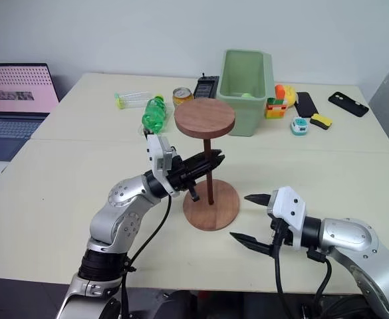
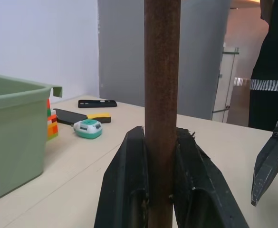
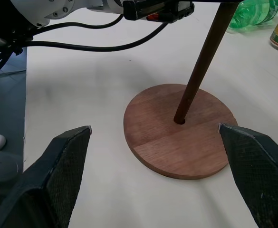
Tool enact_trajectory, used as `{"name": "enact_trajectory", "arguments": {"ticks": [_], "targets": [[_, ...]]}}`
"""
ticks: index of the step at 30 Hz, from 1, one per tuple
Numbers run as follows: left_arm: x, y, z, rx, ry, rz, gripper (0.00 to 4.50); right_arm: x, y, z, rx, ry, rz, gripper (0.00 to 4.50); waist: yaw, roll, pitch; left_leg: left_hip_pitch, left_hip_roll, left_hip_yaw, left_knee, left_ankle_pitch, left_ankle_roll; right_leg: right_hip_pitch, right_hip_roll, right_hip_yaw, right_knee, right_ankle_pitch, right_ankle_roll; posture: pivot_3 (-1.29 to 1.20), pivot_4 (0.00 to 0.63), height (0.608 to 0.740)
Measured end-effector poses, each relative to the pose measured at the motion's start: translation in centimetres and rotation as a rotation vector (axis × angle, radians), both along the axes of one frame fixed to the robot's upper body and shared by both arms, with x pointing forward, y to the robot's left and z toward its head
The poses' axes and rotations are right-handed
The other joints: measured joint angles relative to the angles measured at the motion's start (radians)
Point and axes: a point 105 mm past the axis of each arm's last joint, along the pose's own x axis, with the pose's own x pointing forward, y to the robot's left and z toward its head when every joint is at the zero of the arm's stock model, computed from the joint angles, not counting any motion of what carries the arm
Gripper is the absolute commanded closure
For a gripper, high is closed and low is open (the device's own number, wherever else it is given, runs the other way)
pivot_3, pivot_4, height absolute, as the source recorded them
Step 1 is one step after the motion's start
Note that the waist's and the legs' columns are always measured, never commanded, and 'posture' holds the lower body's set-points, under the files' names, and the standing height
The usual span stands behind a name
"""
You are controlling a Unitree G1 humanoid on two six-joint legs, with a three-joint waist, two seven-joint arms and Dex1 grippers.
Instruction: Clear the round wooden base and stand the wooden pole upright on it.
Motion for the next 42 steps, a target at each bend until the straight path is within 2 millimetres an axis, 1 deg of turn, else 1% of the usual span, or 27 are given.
{"name": "enact_trajectory", "arguments": {"ticks": [5,25,39,42], "targets": [[-0.2,-0.1,-0.2,-0.008,-0.012,0.001,4.23,0.0,0.0,-0.1,-0.005,0.004,0.002,0.0,0.0,0.0,0.0,0.002,0.0,-0.001,0.0,0.0,0.0,0.003,0.0,0.0,-0.001,0.0,0.0,0.0,0.15,0.74],[-0.1,-0.6,-0.4,0.011,-0.027,0.003,4.23,-0.1,-0.1,-0.2,-0.009,0.013,0.002,0.0,0.001,0.0,0.0,0.002,0.0,-0.002,0.0,0.0,0.0,0.004,0.0,-0.001,-0.001,0.0,0.0,0.0,0.15,0.74],[-0.1,-0.3,-0.8,0.007,-0.039,0.034,4.23,-0.2,-0.1,-0.3,-0.009,0.017,0.0,0.0,0.001,0.0,0.0,0.003,0.0,-0.002,0.0,0.0,0.0,0.005,0.0,-0.001,-0.001,0.0,0.0,0.0,0.15,0.74],[-0.4,0.0,-1.2,0.008,-0.033,0.047,4.23,-0.2,-0.1,-0.3,-0.009,0.016,0.0,0.0,0.001,0.0,0.0,0.004,0.0,-0.002,-0.001,0.0,0.0,0.005,0.0,0.0,-0.001,0.0,0.0,0.0,0.15,0.74]]}}
